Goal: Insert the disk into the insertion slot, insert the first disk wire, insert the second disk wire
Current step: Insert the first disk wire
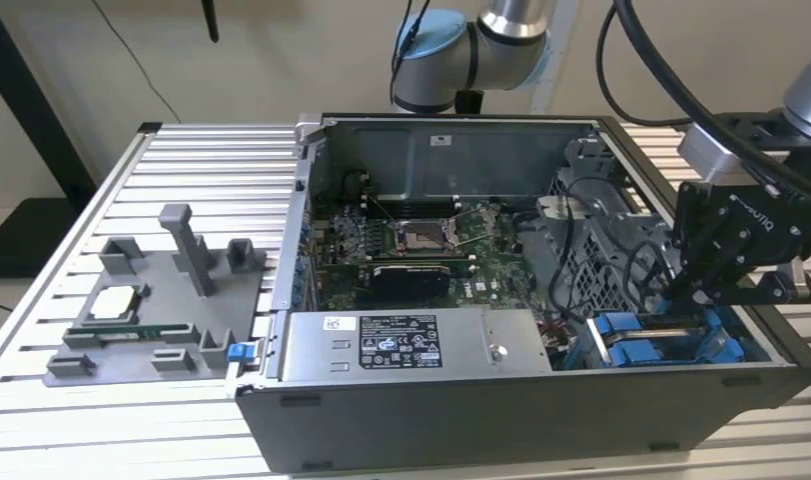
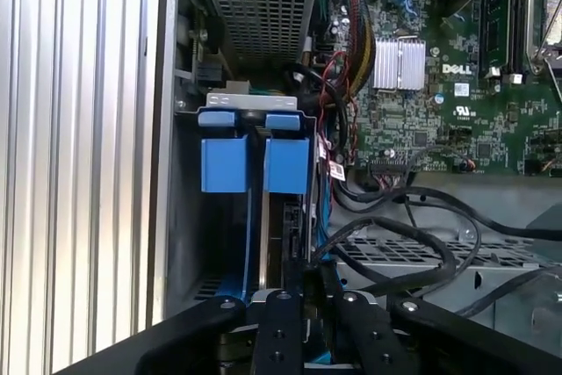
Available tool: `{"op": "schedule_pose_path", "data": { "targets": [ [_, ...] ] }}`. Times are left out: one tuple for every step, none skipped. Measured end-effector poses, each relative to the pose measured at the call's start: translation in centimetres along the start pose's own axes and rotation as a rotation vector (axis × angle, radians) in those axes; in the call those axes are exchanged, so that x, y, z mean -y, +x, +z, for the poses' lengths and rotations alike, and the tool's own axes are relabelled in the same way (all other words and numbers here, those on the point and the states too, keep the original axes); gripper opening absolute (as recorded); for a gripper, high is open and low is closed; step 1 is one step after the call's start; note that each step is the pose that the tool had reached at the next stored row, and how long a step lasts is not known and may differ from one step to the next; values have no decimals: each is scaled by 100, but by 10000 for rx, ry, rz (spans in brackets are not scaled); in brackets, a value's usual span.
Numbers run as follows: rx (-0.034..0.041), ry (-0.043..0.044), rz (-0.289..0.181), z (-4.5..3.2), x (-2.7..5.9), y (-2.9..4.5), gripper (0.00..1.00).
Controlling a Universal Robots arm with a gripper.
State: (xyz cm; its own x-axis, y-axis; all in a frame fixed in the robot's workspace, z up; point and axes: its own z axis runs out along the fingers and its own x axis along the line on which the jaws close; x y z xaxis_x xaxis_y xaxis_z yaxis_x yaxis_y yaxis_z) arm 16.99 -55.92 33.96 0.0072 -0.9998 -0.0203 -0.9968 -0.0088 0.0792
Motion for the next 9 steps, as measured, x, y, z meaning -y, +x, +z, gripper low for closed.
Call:
{"op": "schedule_pose_path", "data": {
  "targets": [
    [4, 0, 4, 1, 0, 1, 0],
    [8, 0, 7, 3, 1, 6, 0],
    [7, 1, 11, 2, 1, 12, 0],
    [5, 1, 16, 0, 2, 18, 0],
    [4, 1, 23, -1, 1, 24, 0],
    [6, 9, 33, 0, 0, 28, 0],
    [6, 19, 39, -1, 1, 31, 0],
    [7, 33, 45, -1, 0, 32, 0],
    [7, 49, 49, -1, -2, 33, 0]
  ]
}}
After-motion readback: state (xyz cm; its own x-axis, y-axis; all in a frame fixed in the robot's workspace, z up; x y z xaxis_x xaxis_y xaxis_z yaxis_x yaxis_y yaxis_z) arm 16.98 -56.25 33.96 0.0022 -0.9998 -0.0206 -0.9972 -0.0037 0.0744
